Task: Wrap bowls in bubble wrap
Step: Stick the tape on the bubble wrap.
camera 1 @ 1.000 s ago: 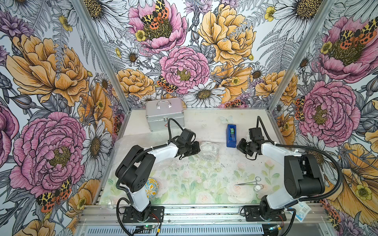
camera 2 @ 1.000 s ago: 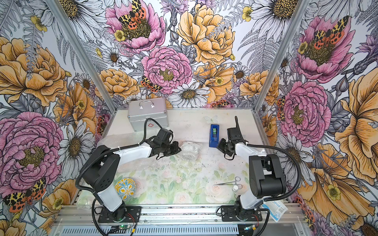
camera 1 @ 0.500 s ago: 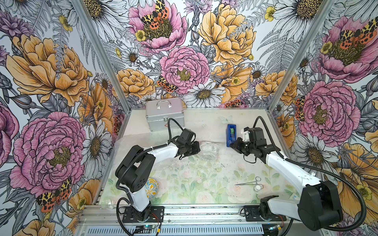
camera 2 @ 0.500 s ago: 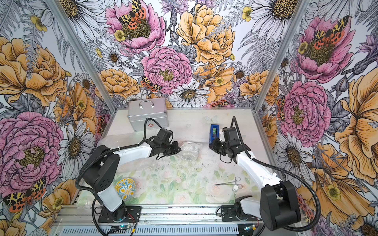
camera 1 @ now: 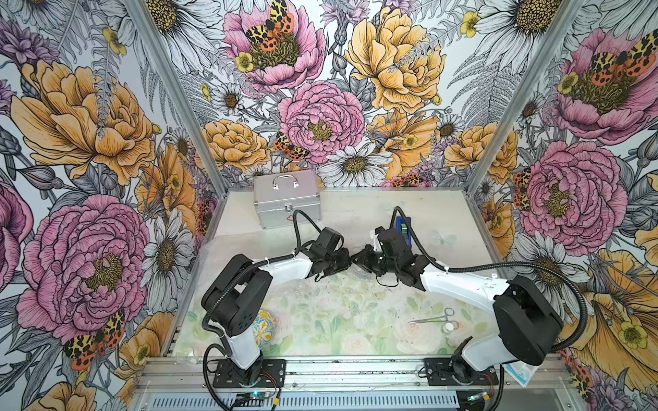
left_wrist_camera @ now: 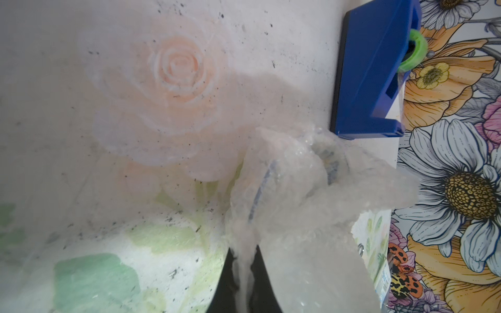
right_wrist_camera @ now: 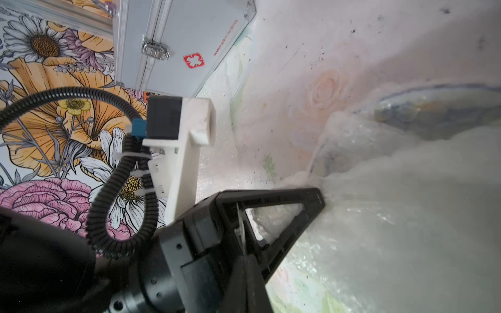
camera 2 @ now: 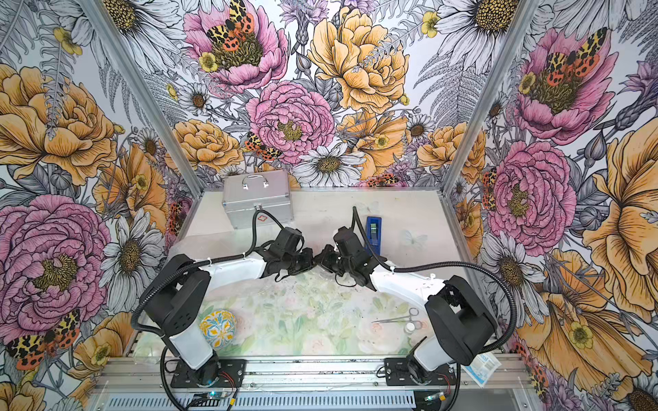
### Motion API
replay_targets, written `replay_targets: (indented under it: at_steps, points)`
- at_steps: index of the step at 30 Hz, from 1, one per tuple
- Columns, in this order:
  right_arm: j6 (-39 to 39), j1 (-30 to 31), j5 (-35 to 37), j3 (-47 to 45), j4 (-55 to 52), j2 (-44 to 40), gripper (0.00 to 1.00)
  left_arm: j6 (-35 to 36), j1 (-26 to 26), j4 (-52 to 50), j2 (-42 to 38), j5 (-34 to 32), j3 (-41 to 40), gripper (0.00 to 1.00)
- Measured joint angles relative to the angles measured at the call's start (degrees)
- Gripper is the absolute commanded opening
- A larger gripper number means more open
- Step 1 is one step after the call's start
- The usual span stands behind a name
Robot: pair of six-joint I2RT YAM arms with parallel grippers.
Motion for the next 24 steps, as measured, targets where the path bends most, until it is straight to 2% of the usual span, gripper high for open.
replay_targets:
  at_steps: [4,11,20,21,24]
  points:
    - [1.4,-0.4,1.4,-0.8,1.8,0.9,0.0,-1.0,-0.2,0.9,0.0,0.0,-0.4,0.0]
    - [1.6,-0.8,1.4,-1.8,2.0,7.9,0.0,-1.4,-0.2,1.2,0.0,-0.1,-0.5,0.0]
    - [1.0,-1.9,0.4,-2.8,3.0,8.8,0.0,-1.5,-0.3,1.7,-0.2,-0.2,-1.0,0.0]
    - [1.0,-2.0,0.1,-2.8,3.2,9.0,0.0,-1.4,-0.2,1.6,-0.2,-0.2,-1.0,0.05]
    - [0.7,-2.2,-0.9,-2.8,3.7,9.6,0.0,-1.1,0.2,0.8,-0.8,0.0,-1.0,0.33]
